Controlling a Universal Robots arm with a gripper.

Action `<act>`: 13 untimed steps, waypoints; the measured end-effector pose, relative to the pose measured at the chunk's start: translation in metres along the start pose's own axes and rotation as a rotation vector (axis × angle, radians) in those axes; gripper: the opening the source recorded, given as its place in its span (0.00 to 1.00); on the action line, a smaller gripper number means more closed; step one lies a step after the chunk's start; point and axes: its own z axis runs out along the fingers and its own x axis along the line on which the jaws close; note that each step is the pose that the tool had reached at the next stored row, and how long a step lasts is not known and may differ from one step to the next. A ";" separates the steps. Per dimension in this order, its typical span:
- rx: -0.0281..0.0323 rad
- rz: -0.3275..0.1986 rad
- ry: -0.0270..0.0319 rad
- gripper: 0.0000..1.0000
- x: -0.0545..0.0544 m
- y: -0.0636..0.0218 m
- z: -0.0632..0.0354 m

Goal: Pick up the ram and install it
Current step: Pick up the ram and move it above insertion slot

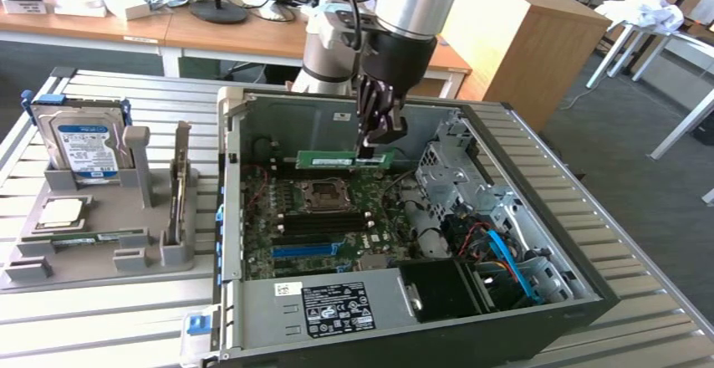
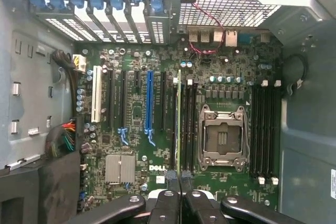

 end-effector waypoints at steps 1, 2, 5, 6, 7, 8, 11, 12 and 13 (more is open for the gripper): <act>0.0000 0.004 0.0000 0.12 0.000 0.0000 0.0006; 0.0000 0.007 -0.0002 0.12 0.000 0.0000 0.0012; -0.0001 0.016 -0.0005 0.12 0.000 -0.0001 0.0032; -0.0001 0.019 -0.0007 0.12 0.000 -0.0001 0.0041; -0.0001 0.022 -0.0007 0.12 0.000 -0.0001 0.0048; -0.0001 0.025 -0.0007 0.12 0.000 -0.0002 0.0056; -0.0002 0.032 -0.0009 0.12 0.000 -0.0002 0.0076; -0.0002 0.034 -0.0009 0.12 0.000 -0.0002 0.0083; -0.0002 0.035 -0.0010 0.12 0.000 -0.0003 0.0089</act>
